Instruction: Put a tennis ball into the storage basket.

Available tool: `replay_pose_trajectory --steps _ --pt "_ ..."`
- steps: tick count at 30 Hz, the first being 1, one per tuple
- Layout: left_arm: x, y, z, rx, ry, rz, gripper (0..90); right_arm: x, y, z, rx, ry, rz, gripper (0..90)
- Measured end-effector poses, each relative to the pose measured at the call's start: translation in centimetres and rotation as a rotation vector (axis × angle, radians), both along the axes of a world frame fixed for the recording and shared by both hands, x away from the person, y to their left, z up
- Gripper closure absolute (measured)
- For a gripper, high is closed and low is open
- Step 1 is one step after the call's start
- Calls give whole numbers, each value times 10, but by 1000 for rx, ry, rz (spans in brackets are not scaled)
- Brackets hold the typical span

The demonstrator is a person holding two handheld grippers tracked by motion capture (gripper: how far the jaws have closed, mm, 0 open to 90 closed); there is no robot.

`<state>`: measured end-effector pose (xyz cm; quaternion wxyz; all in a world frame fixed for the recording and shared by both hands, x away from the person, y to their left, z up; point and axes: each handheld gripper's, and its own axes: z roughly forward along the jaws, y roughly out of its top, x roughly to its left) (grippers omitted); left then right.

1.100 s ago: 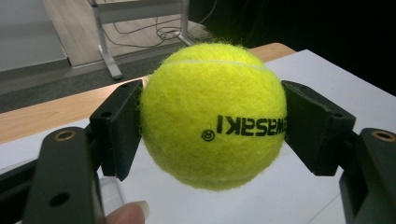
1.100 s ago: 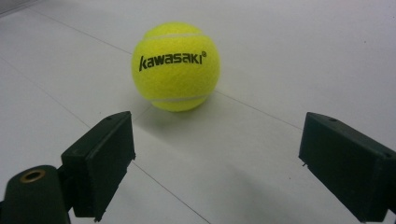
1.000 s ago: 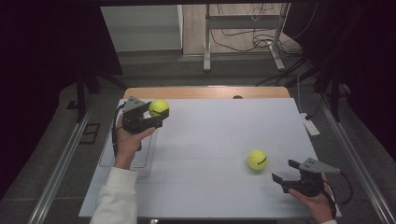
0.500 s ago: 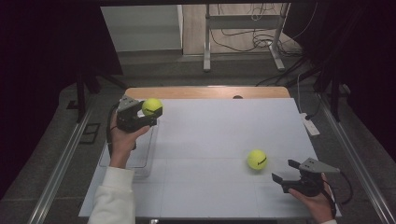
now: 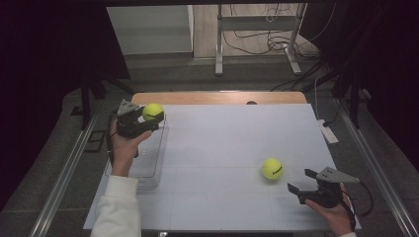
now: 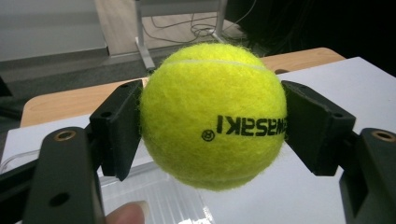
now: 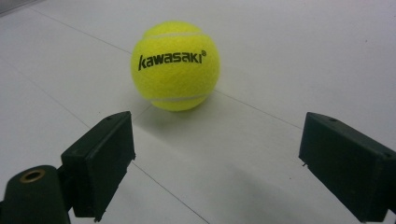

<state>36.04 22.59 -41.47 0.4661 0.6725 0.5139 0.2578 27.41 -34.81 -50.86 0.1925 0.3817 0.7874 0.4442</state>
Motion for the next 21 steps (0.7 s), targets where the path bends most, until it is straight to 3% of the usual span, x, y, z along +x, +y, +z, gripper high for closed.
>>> replay_pose_trajectory --steps 21 --pt "6 18 -7 -9 21 55 267 -1 -1 1 -1 0 -6 104"
